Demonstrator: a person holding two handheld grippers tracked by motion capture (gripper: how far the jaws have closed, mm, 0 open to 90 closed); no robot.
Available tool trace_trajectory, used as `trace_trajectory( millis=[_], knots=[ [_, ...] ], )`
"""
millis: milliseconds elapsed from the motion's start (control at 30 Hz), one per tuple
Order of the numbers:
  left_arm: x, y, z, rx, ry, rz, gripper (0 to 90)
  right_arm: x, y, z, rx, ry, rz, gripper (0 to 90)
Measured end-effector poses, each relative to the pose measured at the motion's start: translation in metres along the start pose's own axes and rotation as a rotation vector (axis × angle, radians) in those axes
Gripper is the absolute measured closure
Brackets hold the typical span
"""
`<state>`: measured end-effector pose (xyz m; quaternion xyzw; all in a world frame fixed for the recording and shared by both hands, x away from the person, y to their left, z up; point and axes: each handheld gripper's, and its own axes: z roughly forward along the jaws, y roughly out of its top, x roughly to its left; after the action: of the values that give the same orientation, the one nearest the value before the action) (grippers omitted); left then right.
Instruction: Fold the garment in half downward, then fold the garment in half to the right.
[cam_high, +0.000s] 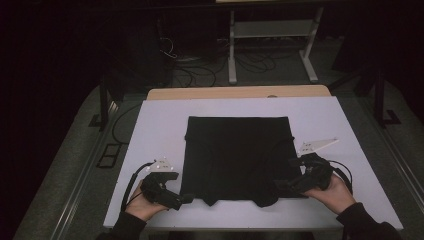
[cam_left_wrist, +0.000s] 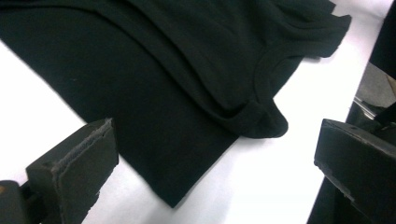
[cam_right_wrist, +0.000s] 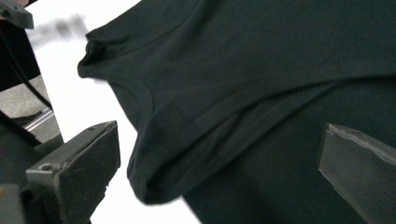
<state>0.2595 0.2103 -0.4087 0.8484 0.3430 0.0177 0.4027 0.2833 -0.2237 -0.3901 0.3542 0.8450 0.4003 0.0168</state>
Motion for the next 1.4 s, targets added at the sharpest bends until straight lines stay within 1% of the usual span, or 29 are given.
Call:
trace_trajectory(
  millis=[133,300,400,533,567,733,933,1233,1267,1400],
  knots=[
    [0.004,-0.003,-0.001,0.000,0.015,-0.009,0.0,0.001,0.014,0.004,-0.007,-0.014,-0.025,0.0],
    [0.007,-0.005,-0.003,-0.014,0.032,-0.017,0.0,0.000,0.033,0.010,-0.026,-0.011,-0.046,0.0],
    [0.009,-0.006,-0.004,-0.020,0.044,-0.020,0.0,0.001,0.042,0.014,-0.021,-0.008,-0.059,0.0],
    [0.011,-0.008,-0.006,-0.024,0.056,-0.024,0.0,0.001,0.051,0.021,-0.020,-0.010,-0.071,0.0],
    [0.012,-0.009,-0.006,-0.022,0.057,-0.020,0.0,0.000,0.053,0.023,-0.018,-0.008,-0.069,0.0],
    [0.014,-0.011,-0.006,-0.021,0.064,-0.027,0.0,-0.003,0.063,0.030,-0.010,-0.013,-0.074,0.0],
    [0.016,-0.013,-0.006,-0.027,0.075,-0.027,0.0,-0.008,0.074,0.036,-0.019,-0.016,-0.077,0.0],
    [0.017,-0.016,-0.004,-0.016,0.078,-0.021,0.0,-0.016,0.089,0.044,-0.021,-0.026,-0.088,0.0],
    [0.016,-0.016,-0.003,-0.019,0.078,-0.026,0.0,-0.017,0.091,0.044,-0.023,-0.026,-0.089,0.0],
    [0.017,-0.017,-0.003,-0.020,0.077,-0.023,0.0,-0.020,0.097,0.048,-0.019,-0.027,-0.092,0.0]
  ],
)
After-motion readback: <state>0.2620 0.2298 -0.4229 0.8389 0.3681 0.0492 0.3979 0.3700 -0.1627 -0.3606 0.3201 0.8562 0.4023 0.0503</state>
